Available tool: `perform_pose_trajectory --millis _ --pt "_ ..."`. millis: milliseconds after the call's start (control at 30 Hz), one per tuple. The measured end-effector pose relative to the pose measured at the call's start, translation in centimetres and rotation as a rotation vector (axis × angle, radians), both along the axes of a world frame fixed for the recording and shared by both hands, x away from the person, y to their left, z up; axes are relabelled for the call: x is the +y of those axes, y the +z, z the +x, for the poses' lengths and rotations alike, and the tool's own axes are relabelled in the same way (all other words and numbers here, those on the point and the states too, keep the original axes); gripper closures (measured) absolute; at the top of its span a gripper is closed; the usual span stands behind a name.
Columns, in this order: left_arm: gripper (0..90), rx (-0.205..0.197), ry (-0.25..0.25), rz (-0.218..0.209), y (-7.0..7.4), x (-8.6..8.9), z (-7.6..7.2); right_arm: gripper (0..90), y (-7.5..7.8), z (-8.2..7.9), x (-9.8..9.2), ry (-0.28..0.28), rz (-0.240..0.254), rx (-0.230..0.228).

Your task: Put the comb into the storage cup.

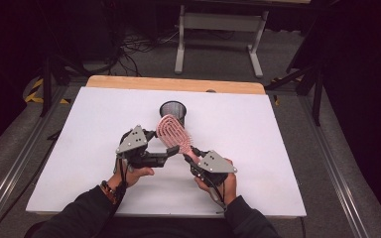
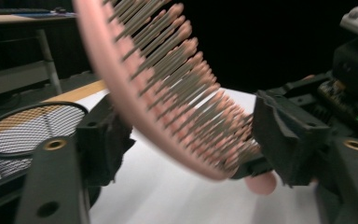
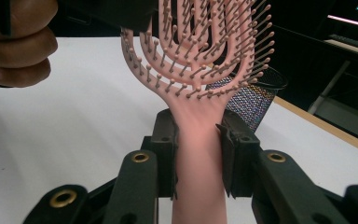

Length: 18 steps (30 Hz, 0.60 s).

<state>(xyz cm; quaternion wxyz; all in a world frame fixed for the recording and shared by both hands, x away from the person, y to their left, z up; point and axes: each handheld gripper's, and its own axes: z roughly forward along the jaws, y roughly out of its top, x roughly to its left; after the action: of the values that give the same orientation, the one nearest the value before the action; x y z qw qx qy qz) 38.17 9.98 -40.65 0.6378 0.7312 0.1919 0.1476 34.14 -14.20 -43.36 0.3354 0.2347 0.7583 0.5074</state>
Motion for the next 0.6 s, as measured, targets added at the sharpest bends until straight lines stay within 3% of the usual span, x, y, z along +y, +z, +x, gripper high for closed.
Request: perform_pose_trajectory --millis 167,233,600 --pt "40.4 0.001 0.029 -0.023 0.1 -0.3 -0.1 69.6 -0.3 -0.1 0.6 -0.019 -0.011 -0.013" --pt "43.9 0.023 0.024 -0.035 0.1 -0.3 0.0 69.6 -0.3 -0.1 0.6 -0.026 -0.013 -0.019" --pt "54.5 0.036 0.006 -0.068 0.2 -0.2 0.2 69.5 -0.7 -0.1 1.3 -0.081 -0.034 -0.049"
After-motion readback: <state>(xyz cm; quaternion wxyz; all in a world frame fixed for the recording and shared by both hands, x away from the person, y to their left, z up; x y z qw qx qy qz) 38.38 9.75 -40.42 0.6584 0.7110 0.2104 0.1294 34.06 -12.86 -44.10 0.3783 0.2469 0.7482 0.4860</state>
